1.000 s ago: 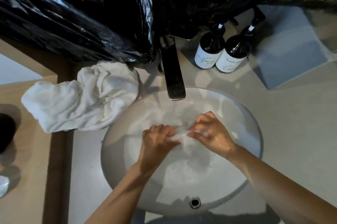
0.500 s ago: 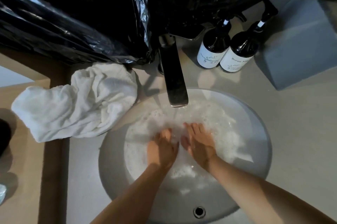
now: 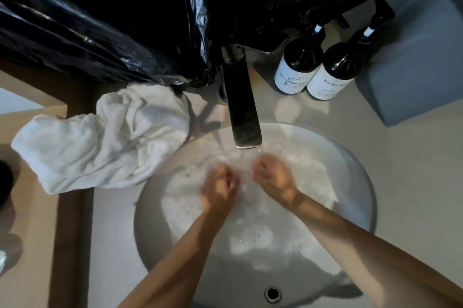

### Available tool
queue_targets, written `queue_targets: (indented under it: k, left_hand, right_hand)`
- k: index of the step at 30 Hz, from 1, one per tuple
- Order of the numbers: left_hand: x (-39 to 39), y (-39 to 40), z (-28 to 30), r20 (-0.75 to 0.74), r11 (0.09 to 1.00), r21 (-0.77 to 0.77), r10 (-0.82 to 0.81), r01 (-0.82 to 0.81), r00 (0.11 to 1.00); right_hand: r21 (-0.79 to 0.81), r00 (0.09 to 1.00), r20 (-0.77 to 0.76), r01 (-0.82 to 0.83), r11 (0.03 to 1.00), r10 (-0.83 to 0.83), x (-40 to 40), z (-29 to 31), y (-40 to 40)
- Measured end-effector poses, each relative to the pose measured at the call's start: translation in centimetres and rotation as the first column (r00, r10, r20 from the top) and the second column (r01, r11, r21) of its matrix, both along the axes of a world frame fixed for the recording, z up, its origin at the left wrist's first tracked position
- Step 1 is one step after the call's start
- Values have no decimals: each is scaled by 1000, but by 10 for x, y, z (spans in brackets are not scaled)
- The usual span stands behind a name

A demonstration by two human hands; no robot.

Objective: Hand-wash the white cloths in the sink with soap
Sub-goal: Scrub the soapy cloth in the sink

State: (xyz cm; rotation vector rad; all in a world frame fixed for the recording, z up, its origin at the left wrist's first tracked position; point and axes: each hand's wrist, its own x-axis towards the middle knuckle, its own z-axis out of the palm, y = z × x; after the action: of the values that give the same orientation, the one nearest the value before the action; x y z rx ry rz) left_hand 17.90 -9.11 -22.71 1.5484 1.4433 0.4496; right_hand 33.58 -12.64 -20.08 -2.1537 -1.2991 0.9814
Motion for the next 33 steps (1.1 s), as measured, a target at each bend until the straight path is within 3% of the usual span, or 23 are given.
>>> queue_targets:
  k: [2, 3, 6, 8, 11, 16, 20, 23, 28, 30, 33]
  left_hand:
    - [-12, -4, 7, -57, 981, 142, -126, 133, 990]
    - [-18, -8, 10, -13, 966, 169, -199, 198, 980]
    - [-27, -15, 34, -36, 886, 321, -343, 335, 939]
    - [-35, -20, 36, -155, 830, 349, -407, 435, 900]
    - [-40, -17, 48, -355, 831, 169, -451, 531, 819]
    - [-36, -6, 70, -385, 894, 49, -395, 446, 834]
    - [-27, 7, 89, -267, 944, -5, -319, 329, 909]
    - [-25, 11, 97, -142, 975, -66, -222, 214, 965]
    - [-23, 11, 111, -38, 983, -131, -134, 128, 990]
    - [-22, 11, 114, -24, 982, -142, -128, 124, 991]
    - [-23, 10, 114, -3, 982, -149, -118, 116, 993]
  right_hand:
    - [101, 999, 9, -36, 994, 35, 4, 6, -10]
    - [135, 997, -2, -76, 988, 77, 6, 10, -18]
    - [224, 966, 31, -257, 940, 257, 16, 27, -37]
    - [218, 914, 146, -404, 888, 380, 24, 35, -47]
    - [100, 900, 212, -407, 908, 381, 32, 40, -60]
    - [219, 900, 327, -370, 903, 289, 34, 74, -49]
    - [448, 979, 120, -201, 871, 164, 22, 137, -16]
    - [566, 983, 155, -166, 808, 93, 13, 175, 11]
    - [529, 976, 217, -143, 837, 30, 1, 207, 37]
    - [541, 953, 302, -173, 823, 2, 0, 204, 39]
    - [564, 953, 297, -126, 816, -59, 1, 189, 35]
